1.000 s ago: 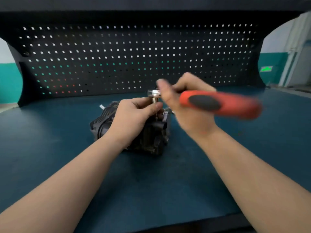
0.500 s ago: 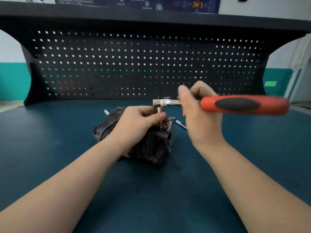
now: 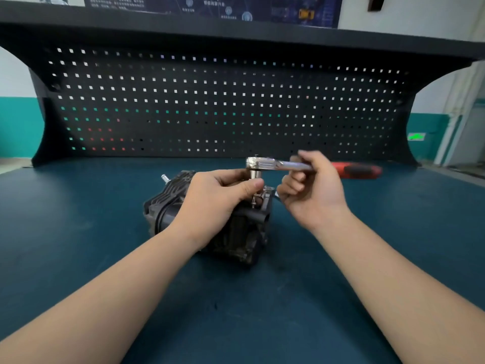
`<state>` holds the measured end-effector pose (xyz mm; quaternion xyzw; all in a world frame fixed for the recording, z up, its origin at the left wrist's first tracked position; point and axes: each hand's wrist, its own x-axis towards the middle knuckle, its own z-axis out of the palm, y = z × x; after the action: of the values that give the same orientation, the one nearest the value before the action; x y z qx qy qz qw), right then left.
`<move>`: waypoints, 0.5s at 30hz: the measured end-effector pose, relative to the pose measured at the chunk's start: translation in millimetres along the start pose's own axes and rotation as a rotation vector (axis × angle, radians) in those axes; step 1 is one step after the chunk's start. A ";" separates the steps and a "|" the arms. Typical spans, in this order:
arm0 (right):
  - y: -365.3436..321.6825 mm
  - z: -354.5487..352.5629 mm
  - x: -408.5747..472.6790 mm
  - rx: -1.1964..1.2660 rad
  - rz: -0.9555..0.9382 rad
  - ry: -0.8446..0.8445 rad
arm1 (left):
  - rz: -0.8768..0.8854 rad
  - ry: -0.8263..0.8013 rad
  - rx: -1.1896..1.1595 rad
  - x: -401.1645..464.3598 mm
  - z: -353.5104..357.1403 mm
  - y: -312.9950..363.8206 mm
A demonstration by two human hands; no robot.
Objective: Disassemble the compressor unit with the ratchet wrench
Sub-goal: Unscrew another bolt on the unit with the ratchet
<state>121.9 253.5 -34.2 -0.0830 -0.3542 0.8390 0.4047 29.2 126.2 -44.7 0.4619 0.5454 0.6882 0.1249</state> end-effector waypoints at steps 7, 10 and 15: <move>6.4 7.8 -7.7 -0.023 -0.149 0.076 | -0.142 -0.198 -0.052 4.9 -6.1 3.9; 3.6 15.9 -28.2 -0.544 -0.691 -0.010 | -0.094 -0.161 -0.026 4.0 -6.2 3.5; 12.9 20.5 -49.2 -1.140 -1.443 -0.375 | 0.015 -0.205 0.066 -0.5 -6.5 4.5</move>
<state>137.6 200.9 -34.9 0.1074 -0.7371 0.0848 0.6618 26.0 120.0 -40.9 0.5377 0.5487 0.6200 0.1595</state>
